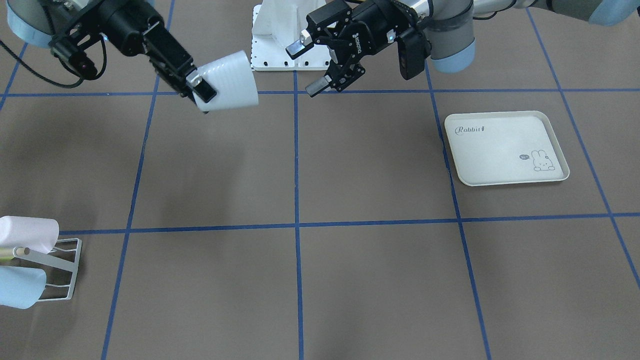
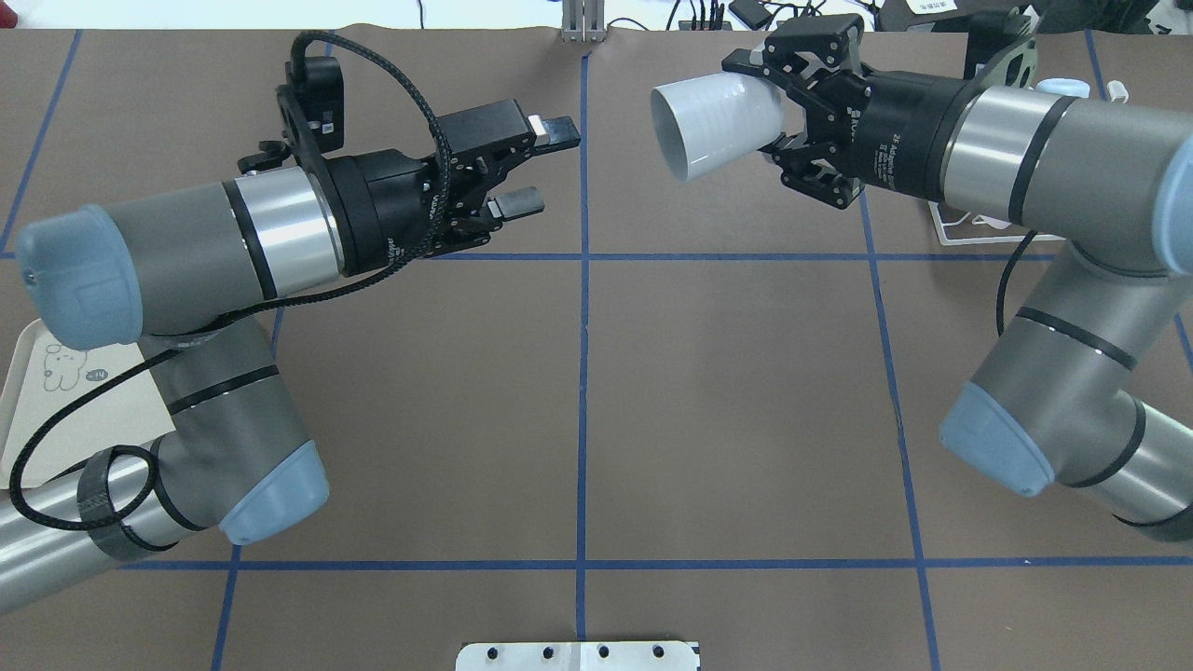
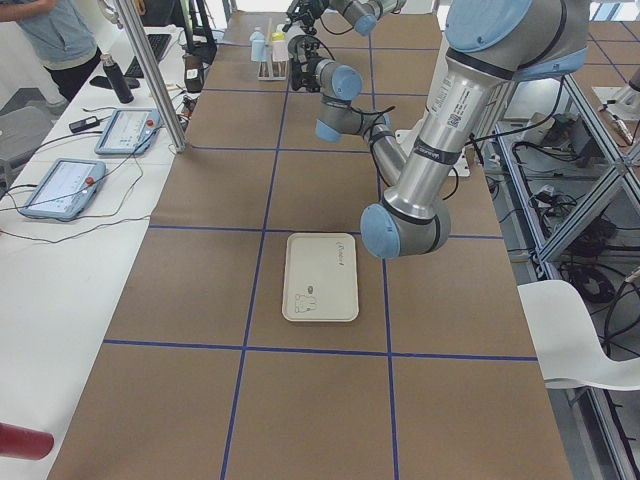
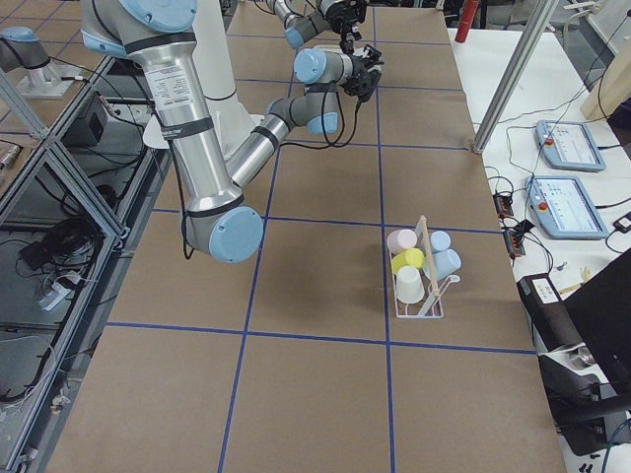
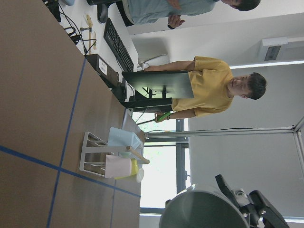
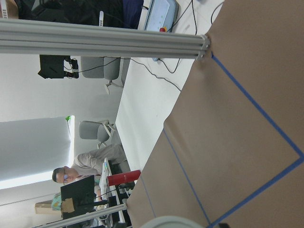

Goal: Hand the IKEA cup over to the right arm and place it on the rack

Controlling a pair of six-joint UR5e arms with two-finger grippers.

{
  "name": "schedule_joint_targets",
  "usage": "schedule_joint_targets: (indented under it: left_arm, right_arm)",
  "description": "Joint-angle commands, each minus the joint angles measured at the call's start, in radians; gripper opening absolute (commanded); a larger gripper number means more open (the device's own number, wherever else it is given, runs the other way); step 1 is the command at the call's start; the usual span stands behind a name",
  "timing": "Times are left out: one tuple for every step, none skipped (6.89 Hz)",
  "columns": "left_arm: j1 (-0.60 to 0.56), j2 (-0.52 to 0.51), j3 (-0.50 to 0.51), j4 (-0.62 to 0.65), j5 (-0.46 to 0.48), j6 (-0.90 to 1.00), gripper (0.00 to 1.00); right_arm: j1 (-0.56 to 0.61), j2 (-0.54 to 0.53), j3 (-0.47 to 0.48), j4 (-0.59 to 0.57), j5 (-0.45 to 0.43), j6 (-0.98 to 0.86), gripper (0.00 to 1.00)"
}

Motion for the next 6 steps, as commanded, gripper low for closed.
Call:
schedule_joint_targets:
  left_arm:
    - [-0.023, 0.037, -0.018, 0.091, 0.000, 0.097, 1.00]
    - [-0.029, 0.028, -0.039, 0.190, 0.000, 0.138, 1.00]
    - [-0.037, 0.031, -0.085, 0.299, 0.000, 0.234, 1.00]
    - [-0.048, 0.037, -0.126, 0.406, 0.000, 0.298, 1.00]
    - [-0.054, 0.034, -0.145, 0.490, 0.003, 0.339, 1.00]
    - [-0.068, 0.035, -0.145, 0.531, 0.003, 0.368, 1.00]
  right_arm:
    - [0.111, -0.002, -0.063, -0.142, -0.011, -0.303, 0.00]
    - [0.163, -0.002, -0.063, -0.247, -0.013, -0.460, 0.00]
    - [0.226, -0.002, -0.066, -0.321, -0.013, -0.599, 0.00]
    - [0.280, -0.001, -0.084, -0.394, -0.016, -0.759, 0.00]
    - [0.347, 0.001, -0.133, -0.404, -0.019, -0.911, 0.00]
    - [0.387, -0.001, -0.179, -0.401, -0.019, -1.012, 0.00]
